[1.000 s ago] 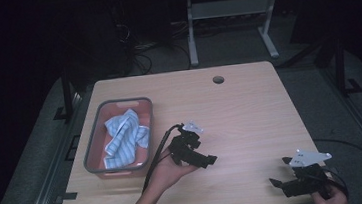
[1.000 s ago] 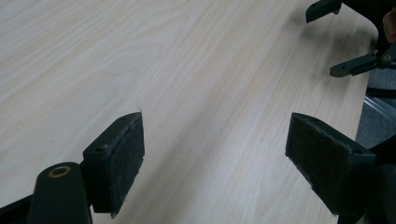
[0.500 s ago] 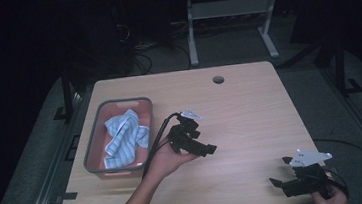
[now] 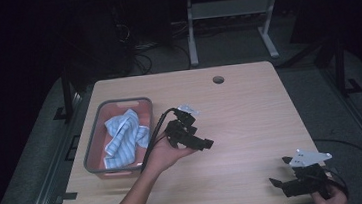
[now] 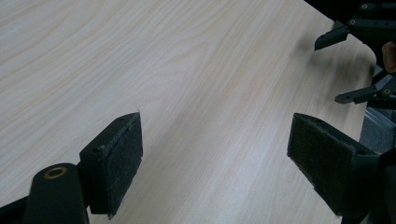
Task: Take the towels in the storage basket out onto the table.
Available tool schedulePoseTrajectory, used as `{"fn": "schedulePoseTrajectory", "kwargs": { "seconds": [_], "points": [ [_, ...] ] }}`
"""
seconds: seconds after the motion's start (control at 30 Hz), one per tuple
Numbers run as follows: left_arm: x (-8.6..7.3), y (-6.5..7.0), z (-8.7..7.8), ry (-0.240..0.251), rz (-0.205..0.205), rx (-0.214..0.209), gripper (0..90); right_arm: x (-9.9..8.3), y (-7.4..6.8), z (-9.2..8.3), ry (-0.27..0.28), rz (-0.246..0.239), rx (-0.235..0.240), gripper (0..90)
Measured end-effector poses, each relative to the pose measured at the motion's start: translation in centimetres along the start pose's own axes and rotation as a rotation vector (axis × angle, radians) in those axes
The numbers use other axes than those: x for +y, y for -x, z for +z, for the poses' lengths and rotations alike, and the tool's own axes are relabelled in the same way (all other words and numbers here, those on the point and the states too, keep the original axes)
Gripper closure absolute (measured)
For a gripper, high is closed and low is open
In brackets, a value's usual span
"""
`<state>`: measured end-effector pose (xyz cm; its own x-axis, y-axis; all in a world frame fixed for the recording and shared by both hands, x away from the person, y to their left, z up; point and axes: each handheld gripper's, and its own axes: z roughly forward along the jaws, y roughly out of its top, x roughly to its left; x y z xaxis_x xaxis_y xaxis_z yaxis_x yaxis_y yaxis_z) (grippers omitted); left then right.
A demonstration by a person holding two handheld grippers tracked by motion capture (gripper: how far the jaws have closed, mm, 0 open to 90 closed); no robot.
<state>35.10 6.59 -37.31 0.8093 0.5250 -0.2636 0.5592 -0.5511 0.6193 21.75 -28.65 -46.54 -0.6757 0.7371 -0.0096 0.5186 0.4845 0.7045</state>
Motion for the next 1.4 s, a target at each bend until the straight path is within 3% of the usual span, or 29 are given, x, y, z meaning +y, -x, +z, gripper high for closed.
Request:
{"fn": "schedulePoseTrajectory", "kwargs": {
  "seconds": [0.5,0.77,0.97,1.2,1.4],
  "points": [
    [0.5,-1.0,-1.9,0.027,-0.018,0.025,18.1,0.0,-0.1,0.1,-0.004,-0.008,0.003,13.8],
    [0.5,-1.3,-2.4,0.006,0.000,0.038,18.2,0.0,-0.1,0.1,-0.006,-0.003,0.005,13.8],
    [0.3,-2.1,-3.7,0.032,-0.036,0.056,18.1,0.0,-0.1,0.0,-0.005,-0.011,0.000,13.8],
    [0.1,-2.8,-5.1,0.050,-0.050,0.073,18.4,0.1,-0.2,0.1,-0.005,-0.004,0.002,13.8],
    [-0.4,-3.6,-6.1,0.045,-0.069,0.088,18.8,0.1,-0.1,0.1,-0.005,-0.004,0.001,13.9]
  ]
}}
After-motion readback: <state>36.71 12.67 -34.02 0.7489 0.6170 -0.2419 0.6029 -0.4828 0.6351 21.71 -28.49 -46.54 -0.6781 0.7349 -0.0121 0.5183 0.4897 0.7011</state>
